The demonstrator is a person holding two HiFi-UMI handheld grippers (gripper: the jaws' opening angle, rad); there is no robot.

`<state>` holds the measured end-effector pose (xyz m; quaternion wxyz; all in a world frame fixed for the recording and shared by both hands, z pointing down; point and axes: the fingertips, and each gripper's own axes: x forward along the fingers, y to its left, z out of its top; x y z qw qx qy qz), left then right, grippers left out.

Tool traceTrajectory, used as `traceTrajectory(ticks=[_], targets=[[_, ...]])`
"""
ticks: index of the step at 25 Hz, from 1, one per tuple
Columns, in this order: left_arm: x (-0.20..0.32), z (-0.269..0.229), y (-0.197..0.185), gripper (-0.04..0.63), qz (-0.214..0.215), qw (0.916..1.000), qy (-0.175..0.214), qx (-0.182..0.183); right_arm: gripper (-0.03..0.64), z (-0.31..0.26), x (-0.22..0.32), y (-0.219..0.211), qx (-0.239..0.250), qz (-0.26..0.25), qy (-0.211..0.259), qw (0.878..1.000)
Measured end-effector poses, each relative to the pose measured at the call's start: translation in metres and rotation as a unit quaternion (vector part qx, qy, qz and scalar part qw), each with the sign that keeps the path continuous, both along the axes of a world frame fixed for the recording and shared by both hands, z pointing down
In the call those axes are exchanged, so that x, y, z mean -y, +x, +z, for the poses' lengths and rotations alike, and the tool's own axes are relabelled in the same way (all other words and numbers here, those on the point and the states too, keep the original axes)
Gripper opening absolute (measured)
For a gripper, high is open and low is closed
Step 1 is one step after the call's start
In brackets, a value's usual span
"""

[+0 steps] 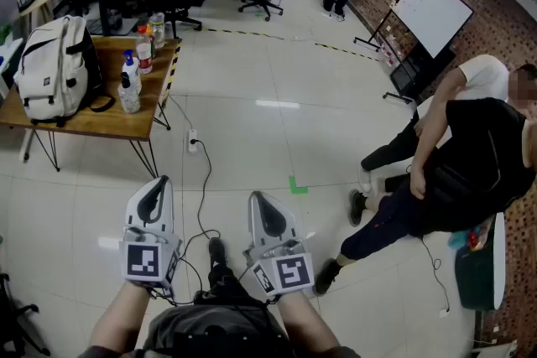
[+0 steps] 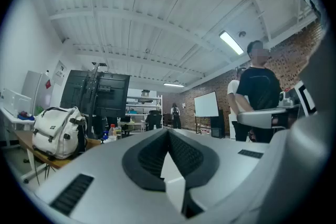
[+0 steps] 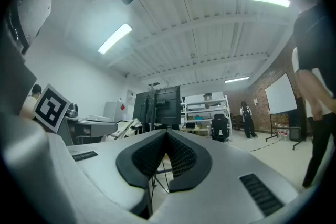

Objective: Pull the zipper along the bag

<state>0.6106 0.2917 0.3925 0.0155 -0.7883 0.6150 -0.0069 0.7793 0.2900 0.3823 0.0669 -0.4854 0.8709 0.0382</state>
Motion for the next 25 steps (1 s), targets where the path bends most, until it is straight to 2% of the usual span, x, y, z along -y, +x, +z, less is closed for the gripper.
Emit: traceTrajectory(ticks=[4,13,19,25], targets=[[0.052,0.002,-0.005,0.025,-0.006,0.9999,0.011,0.01,-0.003,-0.001,0.06,-0.006,0.012,-0.009,0.008,1.0],[0.198,0.008,-0.004,0.025,-0.015,0.9997,-0.004,0.02,-0.003,0.013,0.214,0.0,0.033,-0.015,-0.012,0.999],[0.272,0.001,0.009,0.025,-0.016,0.9995,-0.007,0.027,-0.003,0.022,0.292,0.029,0.035,0.003,-0.037,0.999],[0.328,0.008,0.006,0.025,-0.034,0.999,-0.014,0.024,-0.003,0.036,0.361,0.063,0.042,0.03,-0.048,0.998]])
